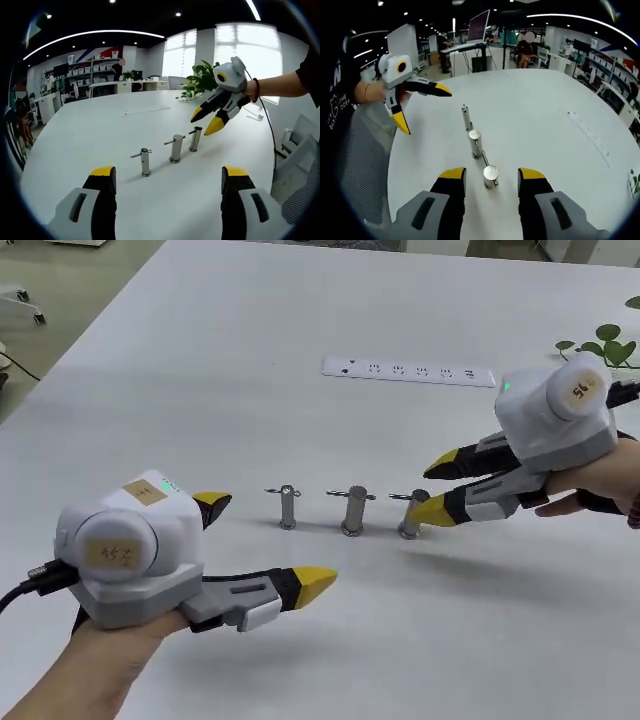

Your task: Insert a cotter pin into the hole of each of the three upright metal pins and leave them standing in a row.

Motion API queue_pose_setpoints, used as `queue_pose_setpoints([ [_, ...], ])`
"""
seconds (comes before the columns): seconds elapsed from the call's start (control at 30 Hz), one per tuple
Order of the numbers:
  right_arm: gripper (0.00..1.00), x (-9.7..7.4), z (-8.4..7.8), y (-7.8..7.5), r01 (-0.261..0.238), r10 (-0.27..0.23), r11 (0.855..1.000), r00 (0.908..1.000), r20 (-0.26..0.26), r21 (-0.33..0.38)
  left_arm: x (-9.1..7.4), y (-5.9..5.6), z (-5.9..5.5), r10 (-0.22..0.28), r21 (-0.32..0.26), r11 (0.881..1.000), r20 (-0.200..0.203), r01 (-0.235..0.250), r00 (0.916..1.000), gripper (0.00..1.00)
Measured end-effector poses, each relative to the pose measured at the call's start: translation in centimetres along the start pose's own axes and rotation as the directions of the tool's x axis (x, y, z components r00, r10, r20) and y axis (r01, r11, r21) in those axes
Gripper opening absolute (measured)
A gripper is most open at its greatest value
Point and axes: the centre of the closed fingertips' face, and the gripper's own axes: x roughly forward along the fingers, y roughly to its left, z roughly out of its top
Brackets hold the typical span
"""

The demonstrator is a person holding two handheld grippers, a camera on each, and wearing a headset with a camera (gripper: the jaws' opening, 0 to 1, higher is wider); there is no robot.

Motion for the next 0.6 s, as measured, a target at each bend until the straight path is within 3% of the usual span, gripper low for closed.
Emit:
queue_pose_setpoints([
  [0.07, 0.41, -0.4, -0.1, 0.2, 0.026, -0.026, 0.998, 0.9996, 0.006, 0.058, 0.0, 0.1, 0.1, 0.006, -0.001, 1.0, 0.005, -0.006, 1.0, 0.86],
  [0.17, 0.44, -1.0, 0.4, 0.4, 0.065, -0.069, 0.995, 0.9964, 0.049, 0.079, -0.1, 0.4, 0.3, 0.018, -0.009, 1.0, 0.015, -0.018, 0.9997, 0.86],
  [0.3, 0.48, -1.6, 0.2, 0.9, 0.117, -0.129, 0.98, 0.9893, 0.067, 0.163, -0.3, 0.8, 0.9, 0.031, -0.019, 0.999, 0.032, -0.03, 0.999, 0.84],
  [0.4, 0.5, -1.8, 0.3, 1.0, 0.151, -0.168, 0.972, 0.9821, 0.085, 0.18, -0.5, 0.9, 1.1, 0.039, -0.024, 0.999, 0.039, -0.038, 0.9985, 0.83],
  [0.43, 0.51, -2.0, 0.2, 1.2, 0.172, -0.197, 0.959, 0.9758, 0.095, 0.224, -0.5, 1.0, 1.1, 0.039, -0.027, 0.999, 0.039, -0.038, 0.9985, 0.83],
  [0.53, 0.55, -2.2, 0.1, 1.9, 0.187, -0.219, 0.95, 0.9702, 0.105, 0.252, -0.5, 1.0, 1.2, 0.039, -0.03, 0.999, 0.039, -0.038, 0.9985, 0.83],
  [0.6, 0.55, -2.5, 0.1, 2.1, 0.214, -0.253, 0.938, 0.9607, 0.115, 0.272, -0.5, 0.9, 1.2, 0.042, -0.031, 0.999, 0.039, -0.041, 0.9984, 0.83],
])
